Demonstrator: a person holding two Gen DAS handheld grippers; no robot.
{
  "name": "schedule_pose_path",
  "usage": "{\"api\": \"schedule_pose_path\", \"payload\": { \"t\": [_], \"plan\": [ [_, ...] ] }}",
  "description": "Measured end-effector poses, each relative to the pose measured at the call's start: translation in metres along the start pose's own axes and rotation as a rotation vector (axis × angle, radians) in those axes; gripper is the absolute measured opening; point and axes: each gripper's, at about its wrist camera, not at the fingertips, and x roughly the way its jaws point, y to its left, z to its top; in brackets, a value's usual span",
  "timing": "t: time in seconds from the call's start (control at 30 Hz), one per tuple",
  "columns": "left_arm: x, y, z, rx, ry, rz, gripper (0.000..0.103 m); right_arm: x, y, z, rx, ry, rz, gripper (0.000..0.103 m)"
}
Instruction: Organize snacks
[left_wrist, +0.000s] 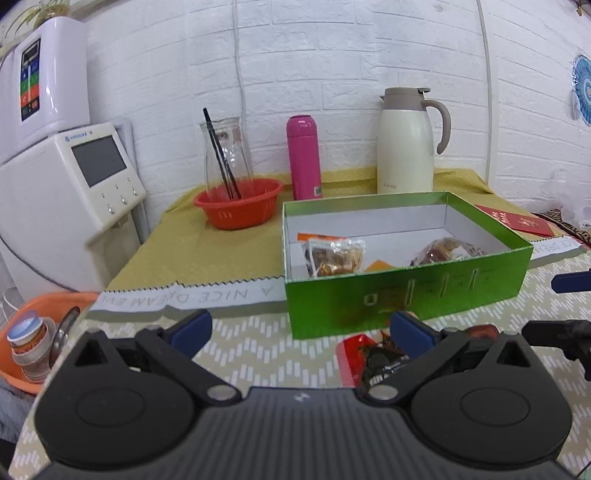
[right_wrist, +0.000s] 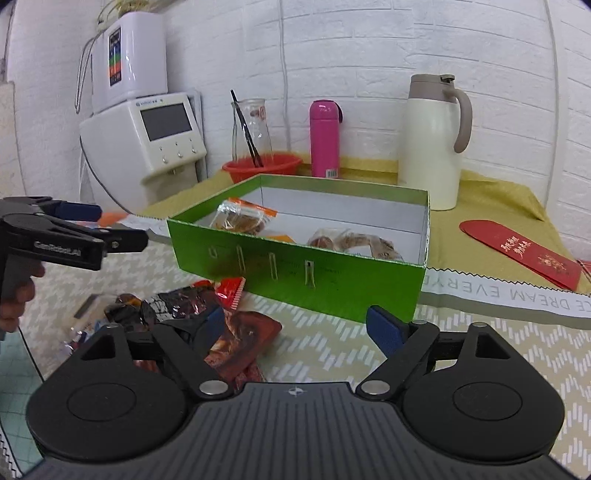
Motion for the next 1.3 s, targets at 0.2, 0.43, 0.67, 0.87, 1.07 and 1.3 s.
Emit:
{"api": "schedule_pose_path", "payload": {
  "t": [0.2, 0.43, 0.67, 0.87, 1.07, 1.3],
  "plan": [
    [-0.005, -0.004, -0.021, 0.004, 0.031, -0.064, 0.102, 0.024, -0.014, 0.002, 0.146, 0.047, 0.107, 0.103],
    [0.009, -0.013, -0.035, 0.041, 0.095, -0.127, 0.102, 0.048, -0.017, -0.005, 0.232, 0.125, 0.174, 0.103],
    [0.006, -0.013, -0.038, 0.017, 0.075, -0.211, 0.103, 0.044, 0.003, 0.0, 0.125, 0.099, 0.227, 0.065],
    [0.009, -0.005, -0.038, -0.042, 0.08, -0.245, 0.099, 0.051, 0.003, 0.001, 0.186, 0.097, 0.287, 0.066],
    [0.011, 0.002, -0.037, -0.063, 0.12, -0.214, 0.103, 0.062, 0.007, -0.002, 0.206, 0.144, 0.302, 0.103],
    [0.018, 0.018, -0.04, -0.148, 0.165, -0.25, 0.102, 0.054, 0.019, 0.005, 0.081, 0.088, 0.254, 0.069]
  ]
}}
